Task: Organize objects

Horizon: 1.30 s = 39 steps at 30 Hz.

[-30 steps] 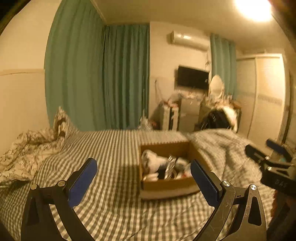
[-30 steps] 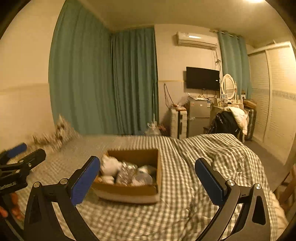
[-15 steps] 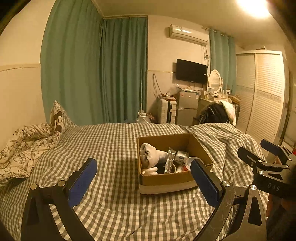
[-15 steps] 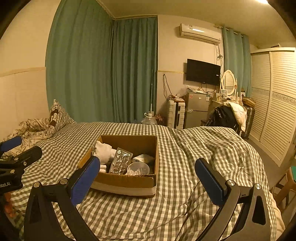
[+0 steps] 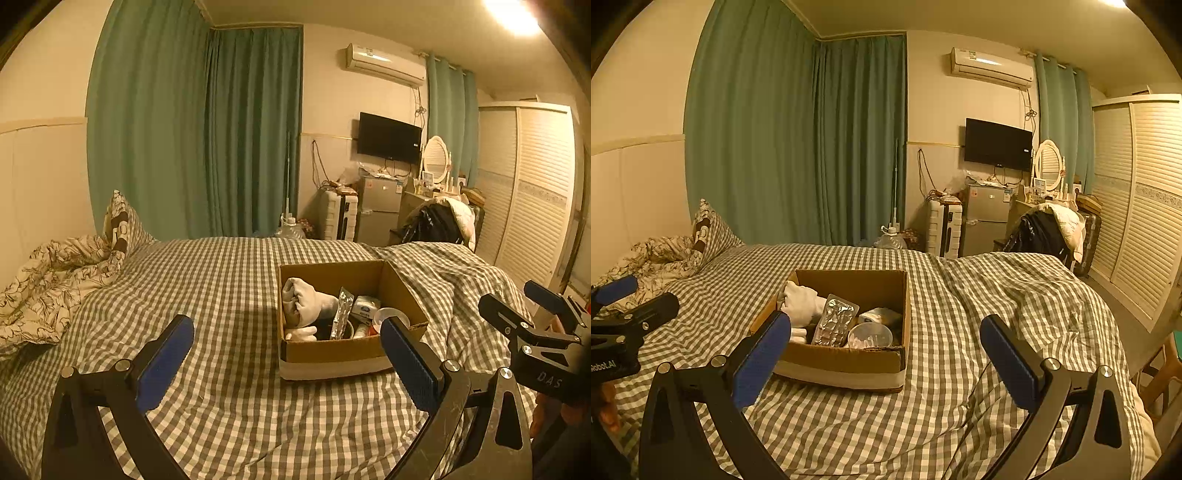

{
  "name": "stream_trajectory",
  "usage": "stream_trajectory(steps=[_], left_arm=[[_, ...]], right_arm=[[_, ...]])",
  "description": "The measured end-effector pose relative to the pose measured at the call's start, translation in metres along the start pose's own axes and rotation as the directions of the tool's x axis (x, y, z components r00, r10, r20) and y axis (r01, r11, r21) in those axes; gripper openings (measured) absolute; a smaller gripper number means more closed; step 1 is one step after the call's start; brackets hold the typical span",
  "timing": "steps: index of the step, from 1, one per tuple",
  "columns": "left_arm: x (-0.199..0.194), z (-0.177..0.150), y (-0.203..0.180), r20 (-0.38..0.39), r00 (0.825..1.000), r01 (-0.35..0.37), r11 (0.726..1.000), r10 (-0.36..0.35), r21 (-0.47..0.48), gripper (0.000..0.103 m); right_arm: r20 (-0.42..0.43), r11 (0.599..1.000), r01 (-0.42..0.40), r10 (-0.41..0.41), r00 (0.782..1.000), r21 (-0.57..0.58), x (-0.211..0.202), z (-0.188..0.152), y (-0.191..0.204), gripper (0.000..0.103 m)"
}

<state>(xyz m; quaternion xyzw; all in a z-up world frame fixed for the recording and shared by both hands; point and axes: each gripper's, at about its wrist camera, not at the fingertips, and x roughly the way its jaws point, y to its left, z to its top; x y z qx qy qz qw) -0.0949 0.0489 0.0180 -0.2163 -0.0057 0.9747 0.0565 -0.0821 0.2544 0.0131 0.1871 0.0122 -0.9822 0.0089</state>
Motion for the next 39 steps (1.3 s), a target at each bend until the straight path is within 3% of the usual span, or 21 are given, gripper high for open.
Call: stream_trajectory(steps=[39], left_arm=[[-0.002,0.0012,0.0029,0.003,1.0,-0.019,1.0,0.019,0.016,0.103]], right_arm=[[-0.014,1.0,-0.004,0.004,1.0,-0.001,-0.0008,0.0003,0.0023,0.103]])
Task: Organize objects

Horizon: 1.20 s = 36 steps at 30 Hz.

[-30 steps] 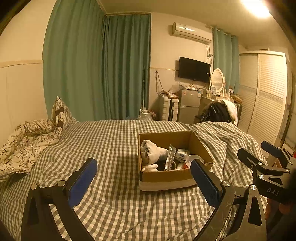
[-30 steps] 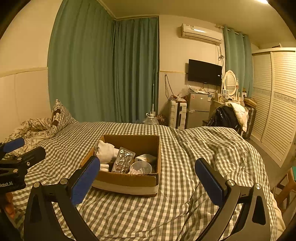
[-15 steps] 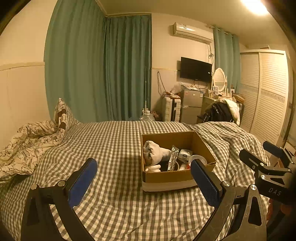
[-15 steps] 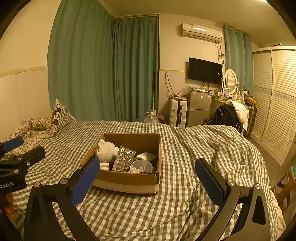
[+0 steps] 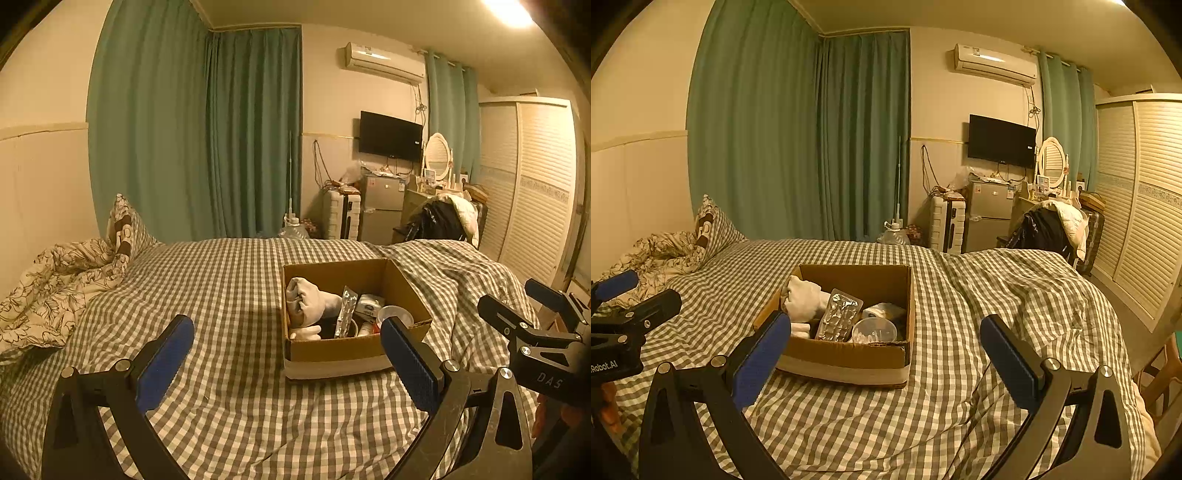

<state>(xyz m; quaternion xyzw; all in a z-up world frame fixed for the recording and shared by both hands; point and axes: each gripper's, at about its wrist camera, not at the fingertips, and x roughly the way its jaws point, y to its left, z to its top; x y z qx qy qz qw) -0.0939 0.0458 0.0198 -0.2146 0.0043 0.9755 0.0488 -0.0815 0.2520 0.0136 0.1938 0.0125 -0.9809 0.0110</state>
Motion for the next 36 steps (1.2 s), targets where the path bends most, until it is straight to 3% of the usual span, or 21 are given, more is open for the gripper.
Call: stream_trajectory(steps=[36], left_arm=[[0.0004,0.0044,-0.0026,0.004,1.0,-0.008,1.0,0.008,0.002,0.103]], right_arm=[[0.005,1.0,0.008,-0.008,1.0,-0.002,0.0029,-0.0018,-0.0025,0.103]])
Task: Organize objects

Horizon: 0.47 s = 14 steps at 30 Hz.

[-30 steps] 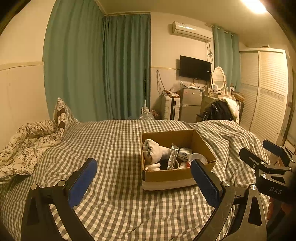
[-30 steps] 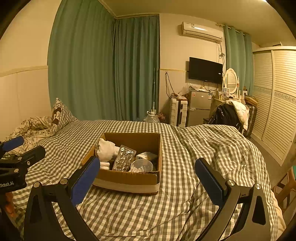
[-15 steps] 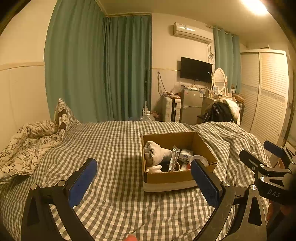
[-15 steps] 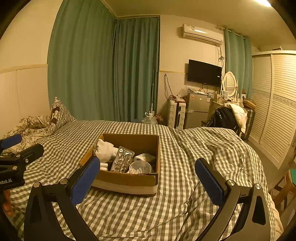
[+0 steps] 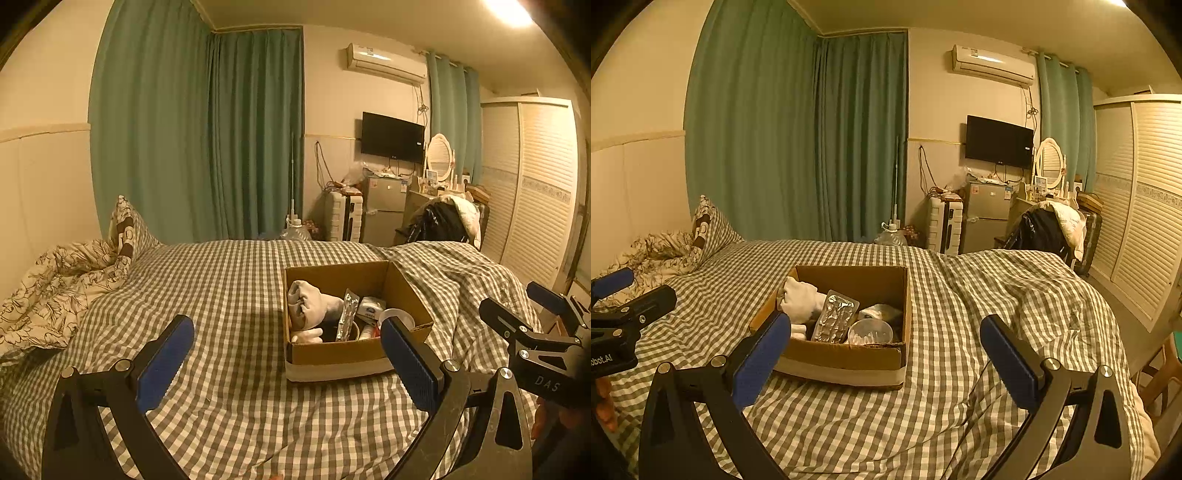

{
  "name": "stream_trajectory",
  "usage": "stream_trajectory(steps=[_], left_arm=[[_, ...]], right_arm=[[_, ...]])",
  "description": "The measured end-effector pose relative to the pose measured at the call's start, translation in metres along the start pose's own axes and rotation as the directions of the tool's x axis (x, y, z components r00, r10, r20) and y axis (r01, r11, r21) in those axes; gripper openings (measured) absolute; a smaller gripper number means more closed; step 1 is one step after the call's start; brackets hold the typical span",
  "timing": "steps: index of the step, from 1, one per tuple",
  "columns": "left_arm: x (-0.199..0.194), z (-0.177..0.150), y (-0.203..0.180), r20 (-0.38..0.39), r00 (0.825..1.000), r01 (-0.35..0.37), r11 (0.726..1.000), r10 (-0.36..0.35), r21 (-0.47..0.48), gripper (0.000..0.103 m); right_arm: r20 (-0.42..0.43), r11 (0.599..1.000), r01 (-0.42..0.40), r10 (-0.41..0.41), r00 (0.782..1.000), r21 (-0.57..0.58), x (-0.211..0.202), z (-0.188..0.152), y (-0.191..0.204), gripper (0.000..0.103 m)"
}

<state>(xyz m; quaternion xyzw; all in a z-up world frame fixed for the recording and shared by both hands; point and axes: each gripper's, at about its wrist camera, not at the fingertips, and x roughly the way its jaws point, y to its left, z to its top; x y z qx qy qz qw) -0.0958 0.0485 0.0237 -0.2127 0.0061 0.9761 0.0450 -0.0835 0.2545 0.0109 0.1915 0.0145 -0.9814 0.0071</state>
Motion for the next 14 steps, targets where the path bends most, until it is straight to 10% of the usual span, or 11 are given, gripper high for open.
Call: stream_trajectory(steps=[14], left_arm=[[0.0019,-0.0055,-0.0068,-0.016,1.0,0.008,1.0,-0.008,0.017,0.103]], right_arm=[[-0.002,1.0,0.001,-0.001,1.0,0.014,0.0003,-0.0014,-0.0041,0.103]])
